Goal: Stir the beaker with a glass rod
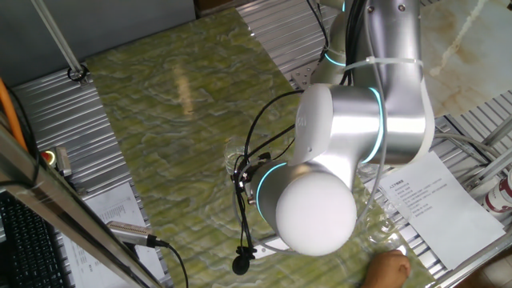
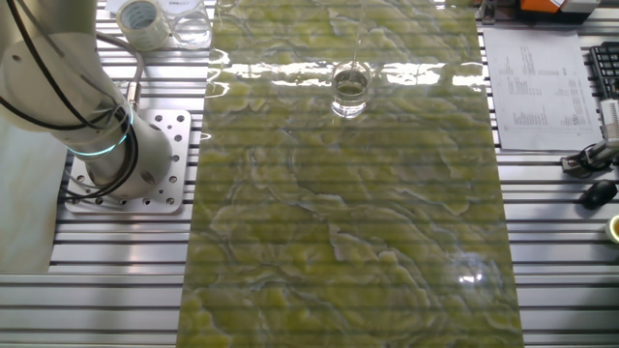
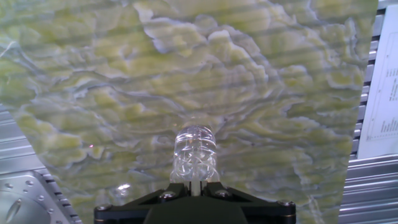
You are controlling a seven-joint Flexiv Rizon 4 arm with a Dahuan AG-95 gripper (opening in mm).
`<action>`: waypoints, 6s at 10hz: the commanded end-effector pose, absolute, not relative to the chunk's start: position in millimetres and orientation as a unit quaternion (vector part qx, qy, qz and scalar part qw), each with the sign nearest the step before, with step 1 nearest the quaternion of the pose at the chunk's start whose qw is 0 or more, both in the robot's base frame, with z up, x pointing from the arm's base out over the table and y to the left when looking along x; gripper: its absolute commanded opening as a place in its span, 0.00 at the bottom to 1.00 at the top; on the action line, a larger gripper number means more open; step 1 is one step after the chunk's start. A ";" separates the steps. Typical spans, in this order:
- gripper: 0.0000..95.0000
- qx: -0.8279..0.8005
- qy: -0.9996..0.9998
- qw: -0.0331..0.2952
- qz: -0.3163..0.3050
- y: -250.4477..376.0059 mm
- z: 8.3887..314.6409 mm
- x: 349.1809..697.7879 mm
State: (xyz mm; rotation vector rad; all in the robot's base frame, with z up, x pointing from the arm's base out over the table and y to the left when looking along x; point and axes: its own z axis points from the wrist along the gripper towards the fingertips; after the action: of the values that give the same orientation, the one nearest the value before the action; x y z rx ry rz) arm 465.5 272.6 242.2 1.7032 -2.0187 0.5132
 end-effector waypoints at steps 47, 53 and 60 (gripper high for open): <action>0.00 0.588 -0.805 0.057 0.044 188.4 321.5 472.4; 0.00 0.564 -0.824 0.040 0.035 171.0 325.6 467.0; 0.00 0.517 -0.856 0.012 0.020 152.6 325.2 456.8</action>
State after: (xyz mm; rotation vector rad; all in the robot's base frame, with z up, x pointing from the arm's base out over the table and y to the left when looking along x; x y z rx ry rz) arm 457.8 153.2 325.1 1.6189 -2.6598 0.0688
